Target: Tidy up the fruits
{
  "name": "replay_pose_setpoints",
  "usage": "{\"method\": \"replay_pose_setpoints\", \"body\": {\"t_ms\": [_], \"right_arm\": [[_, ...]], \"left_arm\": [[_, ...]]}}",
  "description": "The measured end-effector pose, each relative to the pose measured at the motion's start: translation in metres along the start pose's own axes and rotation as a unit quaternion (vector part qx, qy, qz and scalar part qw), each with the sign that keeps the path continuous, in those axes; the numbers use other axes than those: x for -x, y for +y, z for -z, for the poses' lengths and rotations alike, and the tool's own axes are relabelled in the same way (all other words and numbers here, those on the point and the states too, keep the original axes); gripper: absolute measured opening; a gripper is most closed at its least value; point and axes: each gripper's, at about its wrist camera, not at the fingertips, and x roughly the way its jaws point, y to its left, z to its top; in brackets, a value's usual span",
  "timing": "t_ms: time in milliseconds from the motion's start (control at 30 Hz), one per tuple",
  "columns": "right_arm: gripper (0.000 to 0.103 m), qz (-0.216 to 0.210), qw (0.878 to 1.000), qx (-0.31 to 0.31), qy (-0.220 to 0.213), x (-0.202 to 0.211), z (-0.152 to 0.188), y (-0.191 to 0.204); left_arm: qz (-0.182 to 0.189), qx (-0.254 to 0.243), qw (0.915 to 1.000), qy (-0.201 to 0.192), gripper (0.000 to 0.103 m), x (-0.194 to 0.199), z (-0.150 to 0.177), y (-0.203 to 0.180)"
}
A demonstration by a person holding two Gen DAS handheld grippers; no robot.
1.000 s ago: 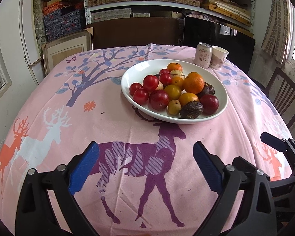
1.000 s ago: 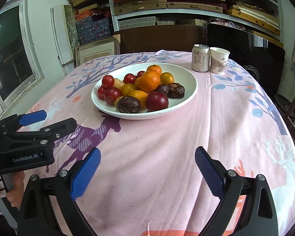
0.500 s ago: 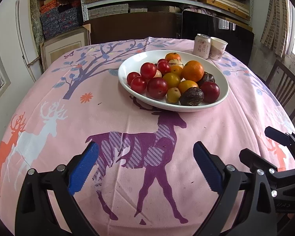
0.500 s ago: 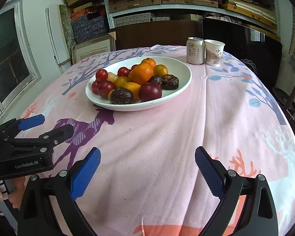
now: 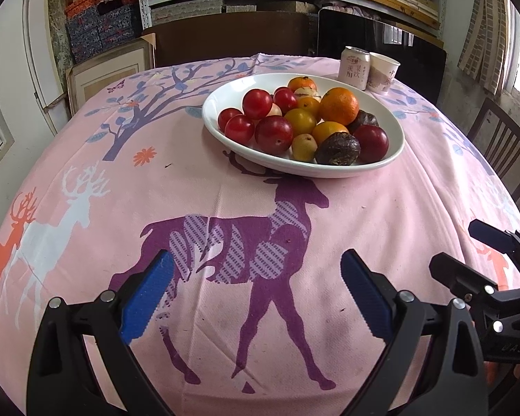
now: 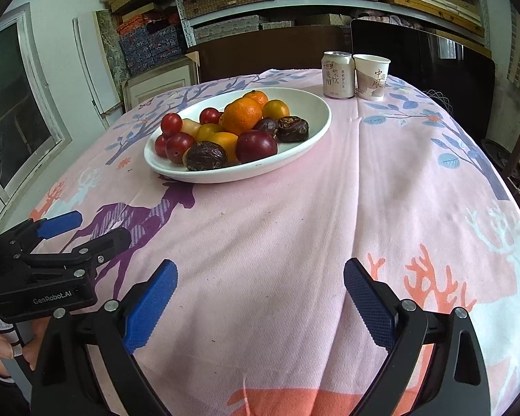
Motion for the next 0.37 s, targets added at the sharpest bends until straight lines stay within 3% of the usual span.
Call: {"method": "replay_pose_setpoints", "body": {"t_ms": [367], "right_arm": [[0.097, 0.002, 1.000, -0.001, 0.018, -0.007, 0.002, -0.001]], "left_arm": [[0.008, 0.000, 0.9998, 0.020, 0.095, -0.014, 0.004, -0.001]]}}
